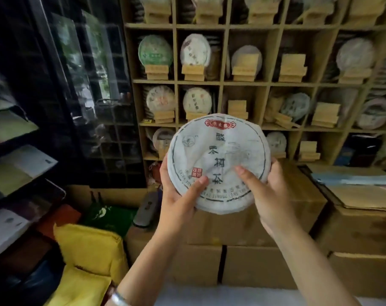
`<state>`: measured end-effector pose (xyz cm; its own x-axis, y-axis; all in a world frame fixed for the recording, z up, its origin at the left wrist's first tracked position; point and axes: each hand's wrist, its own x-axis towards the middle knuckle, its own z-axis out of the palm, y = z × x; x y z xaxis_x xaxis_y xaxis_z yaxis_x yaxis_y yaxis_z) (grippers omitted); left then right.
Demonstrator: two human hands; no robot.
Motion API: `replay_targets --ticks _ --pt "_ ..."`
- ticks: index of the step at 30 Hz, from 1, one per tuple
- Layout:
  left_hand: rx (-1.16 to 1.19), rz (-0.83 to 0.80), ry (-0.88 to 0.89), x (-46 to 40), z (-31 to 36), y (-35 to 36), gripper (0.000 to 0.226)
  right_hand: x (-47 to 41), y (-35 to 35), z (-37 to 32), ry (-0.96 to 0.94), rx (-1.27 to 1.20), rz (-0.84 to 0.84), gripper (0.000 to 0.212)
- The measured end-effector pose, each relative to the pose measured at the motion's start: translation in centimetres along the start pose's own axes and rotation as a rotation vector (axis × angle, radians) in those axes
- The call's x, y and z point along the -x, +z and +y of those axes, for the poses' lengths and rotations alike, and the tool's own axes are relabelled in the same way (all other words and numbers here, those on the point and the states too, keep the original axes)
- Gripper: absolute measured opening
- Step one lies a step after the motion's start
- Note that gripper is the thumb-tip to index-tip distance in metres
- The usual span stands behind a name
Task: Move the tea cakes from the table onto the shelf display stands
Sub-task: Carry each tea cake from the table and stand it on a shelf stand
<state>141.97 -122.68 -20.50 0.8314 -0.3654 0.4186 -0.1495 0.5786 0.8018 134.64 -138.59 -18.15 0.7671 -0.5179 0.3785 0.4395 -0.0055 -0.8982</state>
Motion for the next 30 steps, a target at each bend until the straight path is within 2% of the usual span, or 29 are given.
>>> replay_targets --ticks 8,16,27,30 --pt "0.079 -0.157 -0.044 -15.4 -5.8 2.1 0.076 -12.3 -2.5 2.5 -0.092 0.019 0.158 0.06" --pt "0.11 -0.261 -0.112 -24.4 -12.6 5.6 0.077 -20.7 -7.8 5.5 -0.097 0.064 0.279 0.059" --pt "0.127 -0.144 -0.168 -37.1 -23.0 12.1 0.084 -36.2 -16.5 10.3 -0.096 -0.018 0.187 0.06" --pt "0.099 -0.167 -0.164 -40.1 -25.6 13.5 0.084 -39.6 -18.9 11.5 -0.074 -0.066 0.168 0.063"
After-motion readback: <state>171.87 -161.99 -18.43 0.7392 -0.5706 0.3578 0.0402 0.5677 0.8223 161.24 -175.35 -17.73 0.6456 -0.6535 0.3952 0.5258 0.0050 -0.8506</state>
